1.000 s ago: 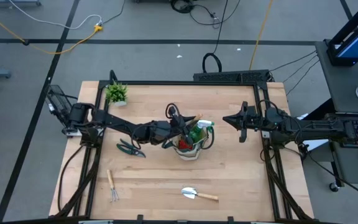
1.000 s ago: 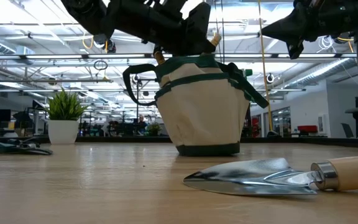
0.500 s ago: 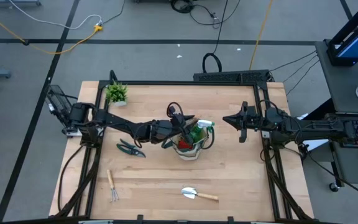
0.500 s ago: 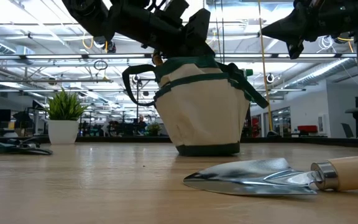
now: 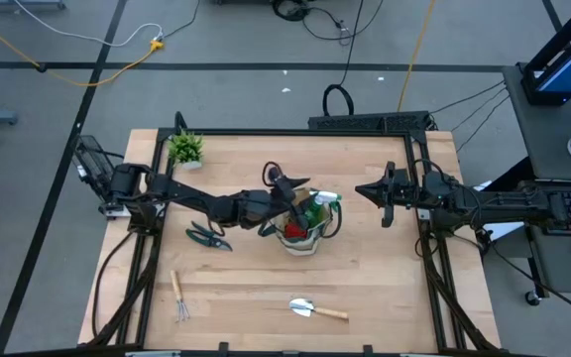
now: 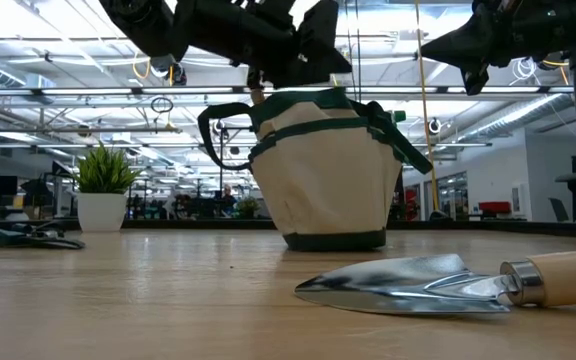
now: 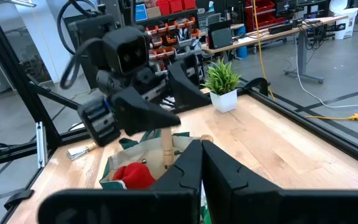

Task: Pick & Place Garden tools in Gardening bag
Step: Put the light brown hand rake into the light brown gardening bag

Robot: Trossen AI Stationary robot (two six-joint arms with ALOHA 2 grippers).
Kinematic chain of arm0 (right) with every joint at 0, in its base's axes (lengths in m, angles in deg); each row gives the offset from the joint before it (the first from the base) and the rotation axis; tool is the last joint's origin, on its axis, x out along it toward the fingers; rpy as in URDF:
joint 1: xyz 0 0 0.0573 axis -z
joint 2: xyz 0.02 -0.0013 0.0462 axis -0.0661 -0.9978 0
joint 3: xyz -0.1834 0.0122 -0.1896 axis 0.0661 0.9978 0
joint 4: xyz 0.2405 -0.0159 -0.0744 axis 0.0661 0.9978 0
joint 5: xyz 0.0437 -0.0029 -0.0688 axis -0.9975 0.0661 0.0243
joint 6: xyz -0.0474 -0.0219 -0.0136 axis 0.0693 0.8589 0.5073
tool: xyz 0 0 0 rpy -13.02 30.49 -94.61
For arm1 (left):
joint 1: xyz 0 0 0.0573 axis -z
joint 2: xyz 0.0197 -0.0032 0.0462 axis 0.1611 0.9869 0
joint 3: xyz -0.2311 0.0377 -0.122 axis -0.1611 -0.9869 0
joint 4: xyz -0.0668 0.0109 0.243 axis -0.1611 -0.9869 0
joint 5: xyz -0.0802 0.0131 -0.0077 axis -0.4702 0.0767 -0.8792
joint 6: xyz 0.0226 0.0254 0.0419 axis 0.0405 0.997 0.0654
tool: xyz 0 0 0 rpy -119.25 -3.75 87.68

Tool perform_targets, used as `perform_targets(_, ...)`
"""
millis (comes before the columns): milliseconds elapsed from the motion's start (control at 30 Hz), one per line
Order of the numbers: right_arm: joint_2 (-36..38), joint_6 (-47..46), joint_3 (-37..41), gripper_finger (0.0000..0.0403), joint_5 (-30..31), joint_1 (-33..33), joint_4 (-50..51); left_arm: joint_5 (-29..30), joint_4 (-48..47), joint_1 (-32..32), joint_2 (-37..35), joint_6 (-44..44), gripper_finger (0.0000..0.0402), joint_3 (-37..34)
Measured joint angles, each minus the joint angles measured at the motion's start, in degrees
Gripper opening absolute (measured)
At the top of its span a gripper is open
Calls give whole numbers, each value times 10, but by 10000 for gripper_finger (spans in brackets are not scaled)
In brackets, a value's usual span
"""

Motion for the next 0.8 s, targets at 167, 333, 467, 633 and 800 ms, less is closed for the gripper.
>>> perform_targets(167,0,0,0,0,0,0,0,1,24,5,-22,30,218,4)
perform_targets(333,0,0,0,0,0,0,0,22,-1,16,-56,43,218,4)
perform_targets(467,0,0,0,0,0,0,0,72,-45,33,-92,57,218,4)
perform_targets(633,0,5,0,0,0,0,1,138,-125,66,-133,50,218,4)
perform_targets(800,0,19,0,0,0,0,2,220,-226,111,-172,-13,218,4)
